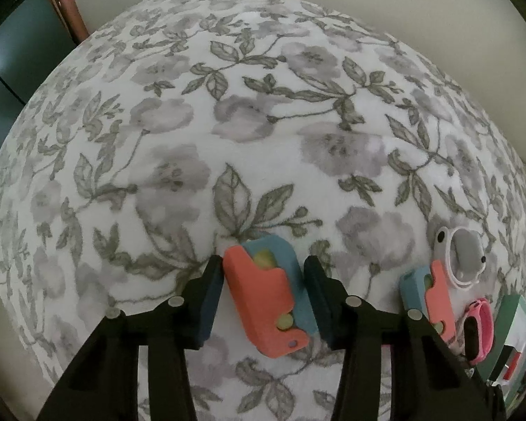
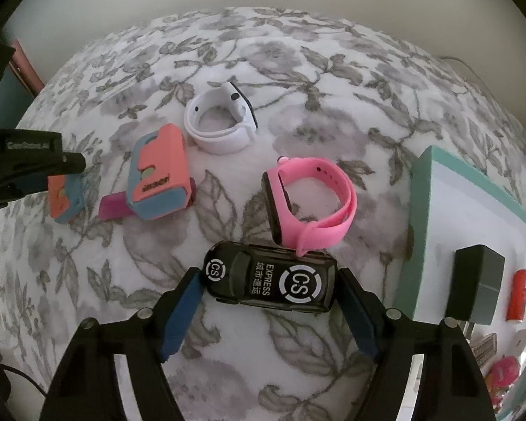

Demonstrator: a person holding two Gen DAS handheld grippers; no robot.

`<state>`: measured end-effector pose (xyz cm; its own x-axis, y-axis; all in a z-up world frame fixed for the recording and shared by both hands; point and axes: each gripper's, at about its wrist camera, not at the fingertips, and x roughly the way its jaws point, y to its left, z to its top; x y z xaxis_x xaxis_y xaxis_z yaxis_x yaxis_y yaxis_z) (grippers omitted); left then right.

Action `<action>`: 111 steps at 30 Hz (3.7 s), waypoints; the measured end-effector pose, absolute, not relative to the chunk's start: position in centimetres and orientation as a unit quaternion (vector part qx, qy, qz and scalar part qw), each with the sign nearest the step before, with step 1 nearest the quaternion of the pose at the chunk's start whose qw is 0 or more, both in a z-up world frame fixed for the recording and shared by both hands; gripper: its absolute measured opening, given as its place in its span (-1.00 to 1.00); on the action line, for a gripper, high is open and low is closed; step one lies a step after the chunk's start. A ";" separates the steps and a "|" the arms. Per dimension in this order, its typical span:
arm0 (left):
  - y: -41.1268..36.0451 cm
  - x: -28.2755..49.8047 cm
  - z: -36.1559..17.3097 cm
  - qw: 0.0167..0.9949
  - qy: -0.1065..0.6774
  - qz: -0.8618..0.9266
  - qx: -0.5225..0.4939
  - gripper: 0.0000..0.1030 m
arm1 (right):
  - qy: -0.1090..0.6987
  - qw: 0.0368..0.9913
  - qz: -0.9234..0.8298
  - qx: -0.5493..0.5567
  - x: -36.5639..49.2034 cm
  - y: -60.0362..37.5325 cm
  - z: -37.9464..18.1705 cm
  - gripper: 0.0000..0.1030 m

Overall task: Organize rigid objects
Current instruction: 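Grasp the pink-teal case with left tool while right tool grasps the black car, then carry case and car into the tray and open both tools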

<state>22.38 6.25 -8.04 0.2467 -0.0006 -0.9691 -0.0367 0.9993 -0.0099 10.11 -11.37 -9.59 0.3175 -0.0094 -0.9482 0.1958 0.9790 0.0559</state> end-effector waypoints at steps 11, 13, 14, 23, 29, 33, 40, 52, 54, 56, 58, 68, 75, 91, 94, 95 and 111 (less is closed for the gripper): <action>5.3 18.7 -6.0 0.792 0.610 0.010 0.003 -0.09 | 0.572 0.811 -0.059 0.110 8.0 -13.6 -7.2 0.52; 4.9 18.1 -5.9 0.793 0.608 0.010 0.011 -0.09 | 0.566 0.814 -0.057 0.115 7.2 -13.9 -6.5 0.52; 4.9 17.8 -5.8 0.794 0.608 0.011 0.013 -0.09 | 0.564 0.815 -0.057 0.117 6.8 -14.0 -6.2 0.52; 4.9 15.9 -4.5 0.799 0.601 0.009 0.021 -0.11 | 0.545 0.828 -0.060 0.117 4.8 -13.7 -3.7 0.52; 3.6 14.6 -3.3 0.806 0.592 0.001 0.026 -0.12 | 0.535 0.834 -0.076 0.110 2.6 -15.4 -1.9 0.52; 1.9 13.3 -1.4 0.819 0.572 -0.010 0.038 -0.12 | 0.526 0.838 -0.091 0.116 1.0 -17.3 -0.9 0.52; -2.3 10.4 1.4 0.837 0.542 -0.052 0.059 -0.11 | 0.525 0.830 -0.129 0.141 -2.1 -21.3 -0.4 0.53; -13.0 3.3 2.6 0.815 0.535 -0.190 0.114 -0.11 | 0.525 0.799 -0.199 0.213 -7.3 -30.1 -1.2 0.53; -14.5 2.3 2.3 0.808 0.537 -0.207 0.123 -0.11 | 0.525 0.796 -0.206 0.220 -8.0 -31.3 -1.3 0.53; -16.0 1.3 2.1 0.799 0.542 -0.225 0.130 -0.11 | 0.525 0.793 -0.215 0.221 -8.4 -32.4 -1.4 0.53; -17.0 0.6 1.7 0.791 0.548 -0.240 0.131 -0.11 | 0.527 0.791 -0.224 0.216 -8.9 -33.0 -1.5 0.53; -19.1 -1.0 0.5 0.776 0.558 -0.253 0.152 -0.11 | 0.523 0.796 -0.220 0.211 -8.8 -33.3 -1.5 0.53; -19.0 -0.7 -1.0 0.766 0.574 -0.245 0.156 -0.11 | 0.532 0.794 -0.209 0.208 -7.6 -32.5 -2.8 0.53; -17.8 0.8 -2.2 0.768 0.582 -0.214 0.160 0.27 | 0.534 0.794 -0.206 0.207 -7.1 -32.0 -3.5 0.53; -17.3 1.1 -1.8 0.773 0.579 -0.208 0.153 0.36 | 0.535 0.793 -0.206 0.206 -7.0 -32.0 -3.6 0.53; -17.2 1.2 -1.7 0.776 0.578 -0.203 0.153 0.41 | 0.535 0.793 -0.205 0.206 -6.9 -31.9 -3.6 0.53; -13.3 3.9 -2.1 0.797 0.586 -0.111 0.098 0.59 | 0.548 0.795 -0.194 0.177 -6.2 -30.9 -4.0 0.55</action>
